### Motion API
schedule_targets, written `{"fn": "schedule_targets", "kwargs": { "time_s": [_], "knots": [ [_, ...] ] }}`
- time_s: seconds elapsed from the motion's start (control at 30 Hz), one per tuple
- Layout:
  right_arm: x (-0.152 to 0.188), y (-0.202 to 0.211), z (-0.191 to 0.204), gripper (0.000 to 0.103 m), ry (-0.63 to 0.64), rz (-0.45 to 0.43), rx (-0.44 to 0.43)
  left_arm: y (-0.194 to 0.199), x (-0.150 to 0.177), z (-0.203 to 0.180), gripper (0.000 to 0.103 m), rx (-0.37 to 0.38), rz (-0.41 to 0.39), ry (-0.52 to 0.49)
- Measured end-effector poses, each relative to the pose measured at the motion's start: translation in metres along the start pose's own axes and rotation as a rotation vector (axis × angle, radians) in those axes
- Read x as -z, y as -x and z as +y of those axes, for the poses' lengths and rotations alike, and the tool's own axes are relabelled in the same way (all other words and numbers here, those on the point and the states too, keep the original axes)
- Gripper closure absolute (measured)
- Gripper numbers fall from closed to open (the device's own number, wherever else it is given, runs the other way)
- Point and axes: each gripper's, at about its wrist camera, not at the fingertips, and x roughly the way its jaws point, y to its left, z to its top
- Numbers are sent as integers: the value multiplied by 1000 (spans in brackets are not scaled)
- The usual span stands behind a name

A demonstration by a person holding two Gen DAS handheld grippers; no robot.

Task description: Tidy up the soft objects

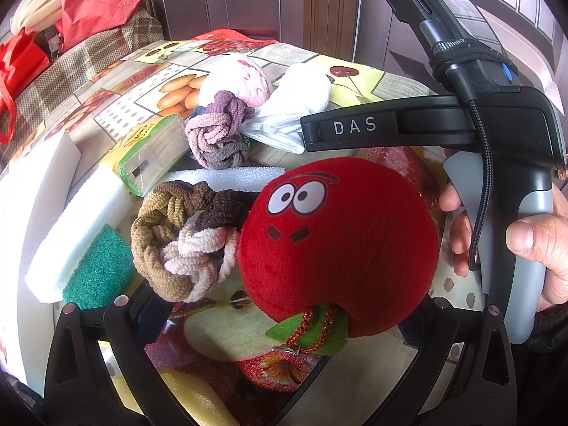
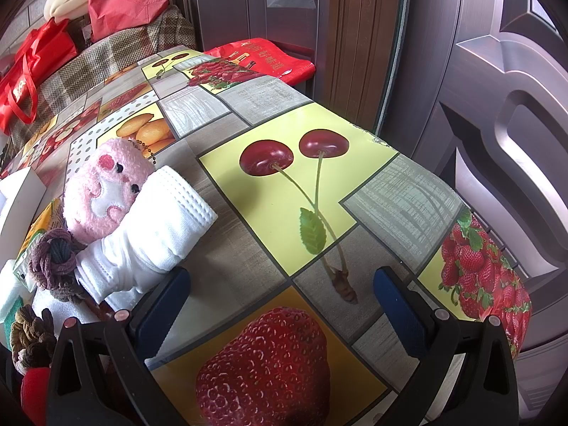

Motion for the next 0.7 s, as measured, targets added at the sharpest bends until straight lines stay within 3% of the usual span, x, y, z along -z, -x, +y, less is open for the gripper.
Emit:
{"fn": "schedule_targets", "kwargs": {
  "time_s": [0.13, 0.3, 0.4, 0.47, 0.6, 0.67, 0.7],
  "knots": [
    [0, 0, 0, 0, -1, 0, -1, 3, 0, -3, 1, 25, -5, -8],
    [0, -1, -1, 0, 1, 6, 0, 34, -12, -5, 1, 184, -112, 43],
    [0, 0, -5, 0, -26, 5, -31, 51, -23, -8, 1, 149, -146, 27],
    [-1, 0, -7, 0, -39, 6, -42, 59, -27, -4, 1, 182, -167, 47],
    [0, 0, -4, 0, -22, 9, -18, 82, -33, 14, 1, 347, -239, 165],
    [0, 1, -8, 0, -46, 7, -46, 95, -38, 25, 1, 508, -292, 224],
    [-1, 1, -9, 0, -51, 5, -52, 101, -40, 30, 1, 629, -318, 262]
  ]
}}
